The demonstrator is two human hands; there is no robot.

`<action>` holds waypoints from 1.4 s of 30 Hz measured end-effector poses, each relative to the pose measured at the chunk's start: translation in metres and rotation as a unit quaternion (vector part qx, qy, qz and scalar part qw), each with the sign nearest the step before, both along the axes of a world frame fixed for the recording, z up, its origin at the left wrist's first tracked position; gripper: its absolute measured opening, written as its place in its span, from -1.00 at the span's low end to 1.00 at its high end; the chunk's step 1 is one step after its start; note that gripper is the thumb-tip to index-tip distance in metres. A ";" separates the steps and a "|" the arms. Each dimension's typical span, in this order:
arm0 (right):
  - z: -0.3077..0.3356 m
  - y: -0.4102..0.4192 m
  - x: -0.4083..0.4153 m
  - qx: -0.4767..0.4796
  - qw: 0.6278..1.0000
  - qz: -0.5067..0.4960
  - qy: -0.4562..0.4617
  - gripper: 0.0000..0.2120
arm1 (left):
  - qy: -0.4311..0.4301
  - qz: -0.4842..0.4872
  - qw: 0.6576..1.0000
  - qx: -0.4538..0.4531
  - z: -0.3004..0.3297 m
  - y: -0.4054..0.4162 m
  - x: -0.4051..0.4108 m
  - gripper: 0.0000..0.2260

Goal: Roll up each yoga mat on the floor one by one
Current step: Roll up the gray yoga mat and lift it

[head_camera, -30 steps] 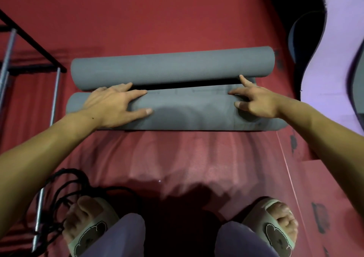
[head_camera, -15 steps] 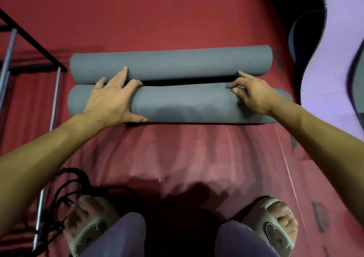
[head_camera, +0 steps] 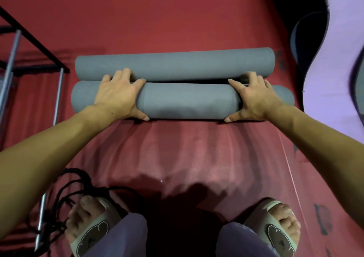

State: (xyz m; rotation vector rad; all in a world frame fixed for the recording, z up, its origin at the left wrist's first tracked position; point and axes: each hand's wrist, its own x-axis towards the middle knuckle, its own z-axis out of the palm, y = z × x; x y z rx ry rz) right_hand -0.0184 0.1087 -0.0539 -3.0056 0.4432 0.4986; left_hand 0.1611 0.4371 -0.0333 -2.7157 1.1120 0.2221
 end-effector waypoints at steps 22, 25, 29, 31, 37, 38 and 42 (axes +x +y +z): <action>0.019 0.005 0.002 -0.009 1.000 0.022 -0.002 0.11 | 0.099 0.042 0.994 0.024 0.014 -0.011 0.013 0.01; 0.025 0.010 -0.007 0.000 0.999 0.029 0.041 0.09 | 0.138 0.049 0.988 0.049 0.024 -0.010 0.005 0.02; 0.029 0.018 -0.036 0.037 0.992 0.039 0.110 0.03 | 0.166 0.026 0.981 0.097 0.022 0.008 -0.020 0.08; 0.028 0.023 -0.048 0.044 0.990 0.049 0.127 0.03 | 0.176 0.022 0.978 0.111 0.018 0.017 -0.032 0.08; 0.034 0.019 -0.039 0.059 0.986 0.037 0.154 0.11 | 0.213 0.042 0.973 0.074 0.012 0.024 -0.022 0.17; 0.035 0.017 -0.037 0.053 0.985 0.038 0.162 0.17 | 0.216 0.048 0.973 0.064 0.012 0.023 -0.019 0.17; 0.038 0.011 -0.025 0.055 0.978 0.018 0.202 0.32 | 0.193 0.045 0.979 0.048 0.013 0.015 -0.013 0.08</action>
